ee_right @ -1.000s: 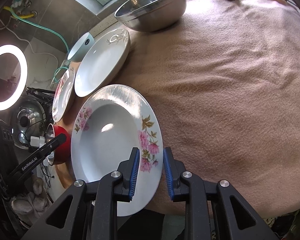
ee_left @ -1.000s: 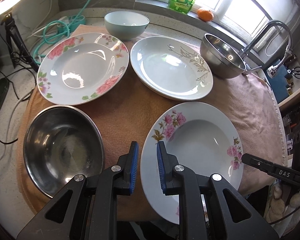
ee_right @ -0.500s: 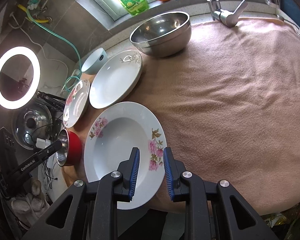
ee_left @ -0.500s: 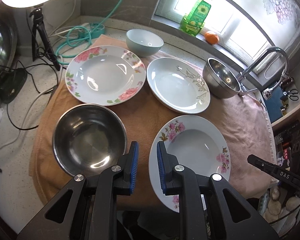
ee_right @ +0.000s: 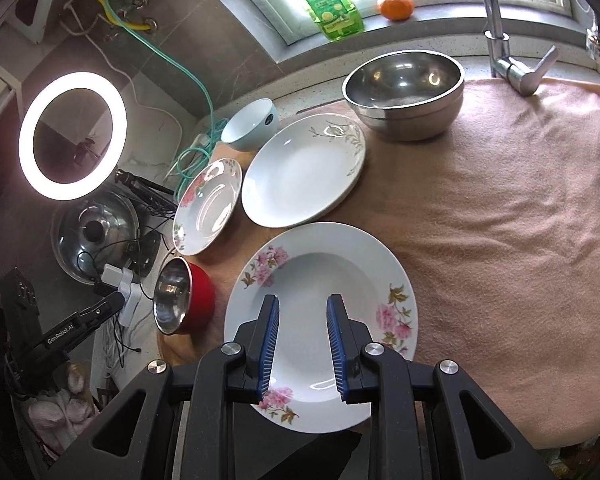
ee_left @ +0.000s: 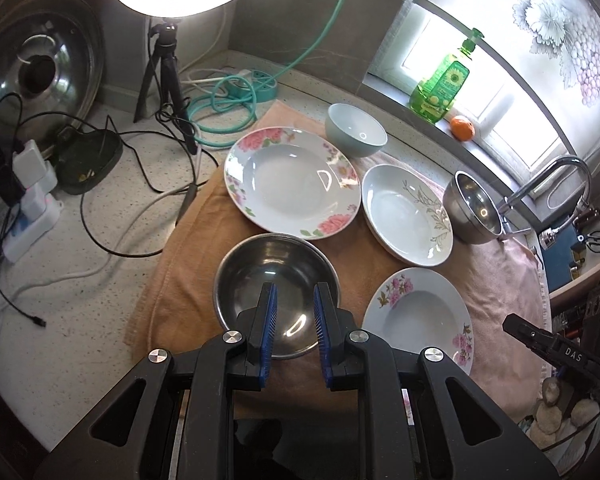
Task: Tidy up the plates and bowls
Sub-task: 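Move the left gripper over to the rim of the pink-rose plate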
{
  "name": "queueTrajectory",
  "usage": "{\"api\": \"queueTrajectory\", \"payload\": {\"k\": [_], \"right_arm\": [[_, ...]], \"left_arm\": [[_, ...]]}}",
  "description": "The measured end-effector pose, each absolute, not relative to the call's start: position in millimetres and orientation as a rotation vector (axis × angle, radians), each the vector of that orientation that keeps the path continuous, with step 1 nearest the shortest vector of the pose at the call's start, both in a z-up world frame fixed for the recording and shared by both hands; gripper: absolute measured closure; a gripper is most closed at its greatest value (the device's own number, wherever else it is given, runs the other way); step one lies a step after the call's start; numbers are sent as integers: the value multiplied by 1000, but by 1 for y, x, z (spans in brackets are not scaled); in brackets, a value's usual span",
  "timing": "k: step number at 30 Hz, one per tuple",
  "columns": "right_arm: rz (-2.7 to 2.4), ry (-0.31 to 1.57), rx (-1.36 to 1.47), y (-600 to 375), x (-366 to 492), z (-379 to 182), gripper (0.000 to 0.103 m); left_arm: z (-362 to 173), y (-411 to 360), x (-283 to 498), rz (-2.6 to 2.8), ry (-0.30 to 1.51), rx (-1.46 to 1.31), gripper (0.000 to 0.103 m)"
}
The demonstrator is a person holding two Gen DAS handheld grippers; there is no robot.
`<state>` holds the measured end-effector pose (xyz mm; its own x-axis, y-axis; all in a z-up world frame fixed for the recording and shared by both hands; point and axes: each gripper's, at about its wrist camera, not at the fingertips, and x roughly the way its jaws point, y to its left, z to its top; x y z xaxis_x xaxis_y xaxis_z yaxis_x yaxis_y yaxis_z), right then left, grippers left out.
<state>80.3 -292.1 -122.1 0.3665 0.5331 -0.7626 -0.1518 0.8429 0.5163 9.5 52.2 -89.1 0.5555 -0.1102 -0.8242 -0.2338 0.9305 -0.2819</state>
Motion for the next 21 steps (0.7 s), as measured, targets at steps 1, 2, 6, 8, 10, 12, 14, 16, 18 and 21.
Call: {"api": "queueTrajectory", "payload": {"k": [1, 2, 6, 8, 10, 12, 14, 16, 18, 21], "right_arm": [[453, 1113, 394, -288, 83, -120, 80], [453, 1113, 398, -284, 85, -119, 80], [455, 1107, 390, -266, 96, -112, 80], [456, 1102, 389, -256, 101, -109, 79], [458, 1098, 391, -245, 106, -106, 78], [461, 1097, 385, -233, 113, -103, 77], [463, 1099, 376, -221, 120, -101, 77], [465, 1101, 375, -209, 128, -100, 76], [466, 1105, 375, -198, 137, -100, 76], [466, 1114, 373, -185, 152, -100, 75]], "left_arm": [[-89, 57, 11, 78, 986, -389, 86], [-89, 63, 13, 78, 984, -396, 86], [-90, 83, 23, 83, 983, -412, 86], [-91, 93, 30, 80, 984, -420, 86], [-92, 103, 36, 72, 985, -423, 86], [-95, 111, 43, 65, 989, -425, 86], [-98, 119, 51, 55, 995, -431, 86], [-102, 127, 58, 47, 1001, -442, 86], [-106, 135, 65, 40, 1008, -463, 86], [-111, 144, 74, 35, 1015, -480, 86]]}}
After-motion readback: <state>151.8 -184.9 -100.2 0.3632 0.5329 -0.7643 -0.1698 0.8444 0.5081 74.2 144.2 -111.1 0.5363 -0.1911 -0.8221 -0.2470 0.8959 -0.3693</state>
